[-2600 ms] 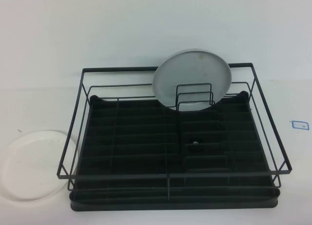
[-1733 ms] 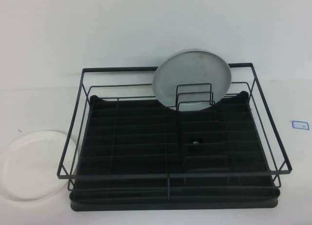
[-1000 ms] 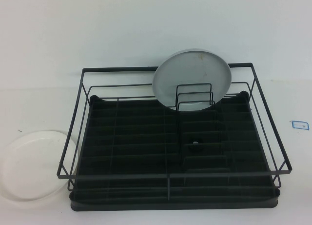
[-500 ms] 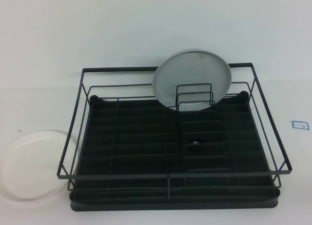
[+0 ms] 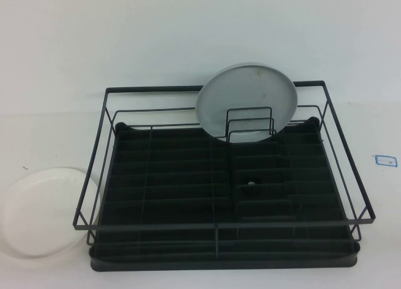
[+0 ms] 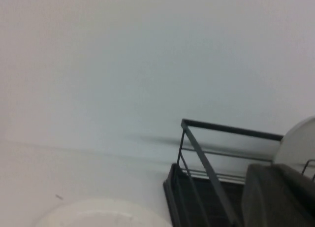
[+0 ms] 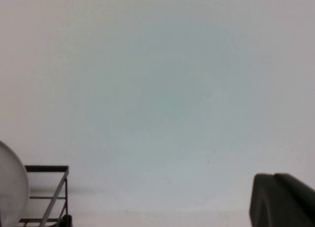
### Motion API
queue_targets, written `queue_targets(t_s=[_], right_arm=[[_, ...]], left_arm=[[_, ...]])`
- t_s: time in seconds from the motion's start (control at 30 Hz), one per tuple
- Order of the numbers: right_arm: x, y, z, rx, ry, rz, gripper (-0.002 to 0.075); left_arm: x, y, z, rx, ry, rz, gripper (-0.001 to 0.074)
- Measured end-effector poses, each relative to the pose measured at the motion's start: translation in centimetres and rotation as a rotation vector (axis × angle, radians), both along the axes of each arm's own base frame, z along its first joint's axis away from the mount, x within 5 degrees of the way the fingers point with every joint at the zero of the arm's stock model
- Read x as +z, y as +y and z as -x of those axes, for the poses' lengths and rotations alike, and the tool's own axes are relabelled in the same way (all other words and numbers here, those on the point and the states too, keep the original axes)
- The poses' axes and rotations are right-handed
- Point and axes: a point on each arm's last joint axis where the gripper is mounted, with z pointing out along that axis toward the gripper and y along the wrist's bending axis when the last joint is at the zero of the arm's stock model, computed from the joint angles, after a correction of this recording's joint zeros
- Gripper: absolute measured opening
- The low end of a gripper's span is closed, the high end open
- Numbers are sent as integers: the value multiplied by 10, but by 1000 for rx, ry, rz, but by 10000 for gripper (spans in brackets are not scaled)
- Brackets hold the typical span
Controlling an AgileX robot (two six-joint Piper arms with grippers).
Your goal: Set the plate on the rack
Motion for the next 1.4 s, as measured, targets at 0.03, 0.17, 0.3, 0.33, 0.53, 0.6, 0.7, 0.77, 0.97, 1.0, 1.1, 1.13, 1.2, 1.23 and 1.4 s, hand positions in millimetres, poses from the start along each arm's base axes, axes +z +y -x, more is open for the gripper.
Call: queue_targets(t_s=[0.03, 0.17, 0.3, 0.33, 0.53, 0.6, 0.7, 0.77, 0.97, 1.0, 1.1, 1.13, 1.2, 1.23, 1.4], right_arm=[[-1, 0, 0, 2, 11, -13, 18], [11, 0, 2, 12, 52, -121, 18], [44, 1, 12, 11, 37, -126, 18], [53, 1, 15, 10, 32, -123, 18], [84, 0, 14, -8, 180, -83, 18], [91, 1, 8, 0, 250, -74, 18], [101, 3, 0, 36, 377, -69, 18], [105, 6, -8, 72, 469, -80, 18], [118, 17, -25, 223, 624, -59, 18], [119, 19, -28, 254, 661, -48, 18], [117, 23, -38, 318, 788, -38, 18], [115, 23, -40, 332, 829, -36, 18], [111, 24, -44, 357, 905, -40, 18], [109, 25, -46, 362, 931, -44, 18], [104, 25, -48, 379, 999, -50, 18]], left_arm=[[3, -1, 1, -7, 20, -3, 0], [48, 0, 12, -16, -73, -2, 0], [76, -1, 20, -26, 7, -85, 0], [80, -1, 18, -20, 57, -114, 0], [111, 6, 6, 69, 66, -127, 0], [121, 8, 0, 95, 71, -42, 0], [122, 16, -12, 185, 188, 11, 0], [117, 22, -22, 276, 290, -28, 0], [110, 25, -46, 339, 425, -45, 0], [109, 24, -50, 333, 434, -48, 0], [104, 22, -63, 326, 485, -63, 0], [102, 21, -68, 328, 506, -69, 0], [99, 20, -77, 322, 556, -99, 0], [97, 19, -82, 313, 591, -121, 0], [85, 16, -105, 284, 727, -191, 0]])
